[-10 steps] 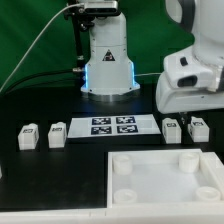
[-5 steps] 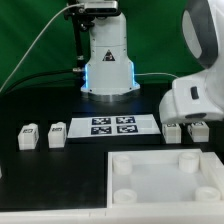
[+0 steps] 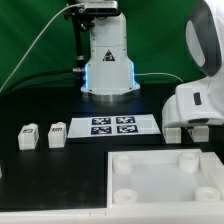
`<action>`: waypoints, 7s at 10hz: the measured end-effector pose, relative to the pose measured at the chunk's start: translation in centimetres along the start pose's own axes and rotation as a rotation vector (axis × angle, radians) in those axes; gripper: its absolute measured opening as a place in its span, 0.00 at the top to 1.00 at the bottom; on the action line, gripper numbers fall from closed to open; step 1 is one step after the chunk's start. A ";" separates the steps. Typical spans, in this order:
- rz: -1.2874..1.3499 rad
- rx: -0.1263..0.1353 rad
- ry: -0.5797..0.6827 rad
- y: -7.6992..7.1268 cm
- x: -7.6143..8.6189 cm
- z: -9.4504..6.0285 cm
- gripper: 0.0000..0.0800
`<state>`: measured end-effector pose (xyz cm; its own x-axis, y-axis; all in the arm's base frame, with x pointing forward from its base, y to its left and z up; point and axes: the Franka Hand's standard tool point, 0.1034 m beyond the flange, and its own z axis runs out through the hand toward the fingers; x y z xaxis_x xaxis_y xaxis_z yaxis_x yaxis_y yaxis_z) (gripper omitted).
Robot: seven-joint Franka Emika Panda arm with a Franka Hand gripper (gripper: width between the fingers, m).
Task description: Assemble one leg
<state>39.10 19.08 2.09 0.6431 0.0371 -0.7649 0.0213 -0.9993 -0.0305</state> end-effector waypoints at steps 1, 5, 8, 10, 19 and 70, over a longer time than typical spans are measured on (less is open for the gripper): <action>0.002 -0.001 -0.001 0.1 0.0 0.7 0.19; 0.004 -0.001 0.001 0.2 0.2 1.6 0.19; 0.004 -0.001 0.001 0.2 0.2 1.6 0.47; 0.004 -0.001 0.001 0.2 0.2 1.6 0.64; -0.081 0.016 0.092 2.3 -0.9 -6.0 0.63; -0.105 0.049 1.417 8.3 9.2 -21.4 0.19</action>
Offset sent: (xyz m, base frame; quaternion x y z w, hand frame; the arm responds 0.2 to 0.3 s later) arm -0.0045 -0.0007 -0.0120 -0.0056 0.0173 0.0021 0.9998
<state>61.60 11.10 8.53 0.8511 0.0462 0.5229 0.1092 -0.9899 -0.0901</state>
